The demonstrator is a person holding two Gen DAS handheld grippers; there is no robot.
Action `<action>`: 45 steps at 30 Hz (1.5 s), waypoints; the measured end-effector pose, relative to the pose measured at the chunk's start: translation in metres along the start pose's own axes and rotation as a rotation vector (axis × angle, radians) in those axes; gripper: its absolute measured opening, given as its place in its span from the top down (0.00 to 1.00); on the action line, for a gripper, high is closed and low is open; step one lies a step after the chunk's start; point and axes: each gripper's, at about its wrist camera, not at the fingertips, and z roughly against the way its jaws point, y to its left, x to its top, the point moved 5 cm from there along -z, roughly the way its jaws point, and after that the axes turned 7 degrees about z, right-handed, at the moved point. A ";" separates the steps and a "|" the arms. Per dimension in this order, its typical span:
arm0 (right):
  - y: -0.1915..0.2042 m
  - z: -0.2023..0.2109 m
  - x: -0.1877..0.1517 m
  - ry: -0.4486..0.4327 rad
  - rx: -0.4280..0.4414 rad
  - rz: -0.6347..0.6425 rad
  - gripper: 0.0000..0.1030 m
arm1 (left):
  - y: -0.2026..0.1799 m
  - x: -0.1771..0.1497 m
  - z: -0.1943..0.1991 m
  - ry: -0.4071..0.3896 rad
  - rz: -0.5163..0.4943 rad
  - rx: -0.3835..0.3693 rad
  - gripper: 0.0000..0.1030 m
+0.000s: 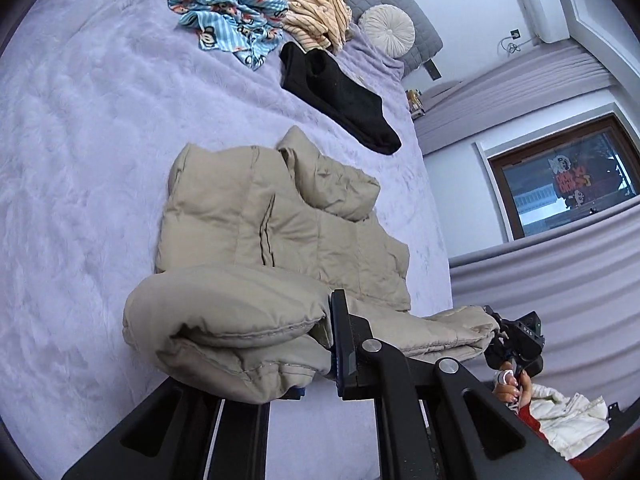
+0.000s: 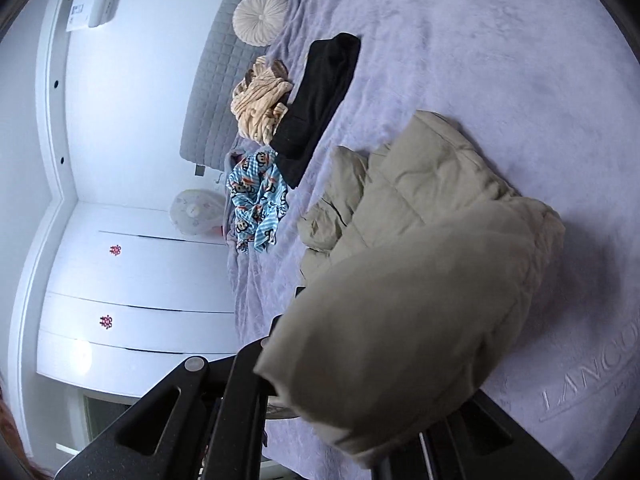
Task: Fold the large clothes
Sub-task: 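Grasp the jacket hem with both tools and fold it over the body, then open both tools to release the folded hem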
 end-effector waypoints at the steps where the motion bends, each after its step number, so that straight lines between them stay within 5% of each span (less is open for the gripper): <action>1: 0.004 -0.008 0.009 0.007 -0.002 0.019 0.93 | -0.003 0.008 -0.006 -0.015 -0.001 0.007 0.90; 11: 0.001 -0.080 0.089 0.044 -0.053 0.079 0.93 | -0.006 0.088 -0.063 -0.093 -0.038 0.084 0.90; 17: -0.028 -0.129 0.118 0.083 -0.138 0.072 0.93 | 0.016 0.121 -0.123 -0.084 -0.059 0.210 0.90; 26: -0.086 -0.195 0.133 0.108 -0.241 -0.001 0.93 | 0.060 0.134 -0.198 -0.075 -0.055 0.391 0.89; 33: -0.108 -0.207 0.132 0.078 -0.230 -0.057 0.93 | 0.056 0.132 -0.198 -0.107 -0.100 0.440 0.89; 34: -0.107 -0.206 0.132 0.079 -0.226 -0.057 0.92 | 0.051 0.132 -0.191 -0.116 -0.108 0.428 0.86; 36: -0.101 -0.202 0.133 0.078 -0.224 -0.052 0.89 | 0.040 0.131 -0.176 -0.132 -0.118 0.378 0.57; 37: -0.096 -0.199 0.134 0.075 -0.217 -0.045 0.88 | 0.034 0.131 -0.166 -0.157 -0.126 0.364 0.19; 38: -0.090 -0.195 0.134 0.072 -0.201 -0.034 0.86 | 0.029 0.130 -0.155 -0.194 -0.136 0.371 0.00; 41: -0.067 -0.183 0.131 0.063 -0.185 0.025 0.58 | 0.014 0.129 -0.136 -0.231 -0.185 0.390 0.00; 42: -0.060 -0.178 0.130 0.053 -0.189 0.048 0.34 | 0.013 0.127 -0.134 -0.231 -0.189 0.412 0.00; 45: -0.038 -0.166 0.126 0.049 -0.202 0.149 0.31 | 0.008 0.121 -0.139 -0.203 -0.231 0.446 0.04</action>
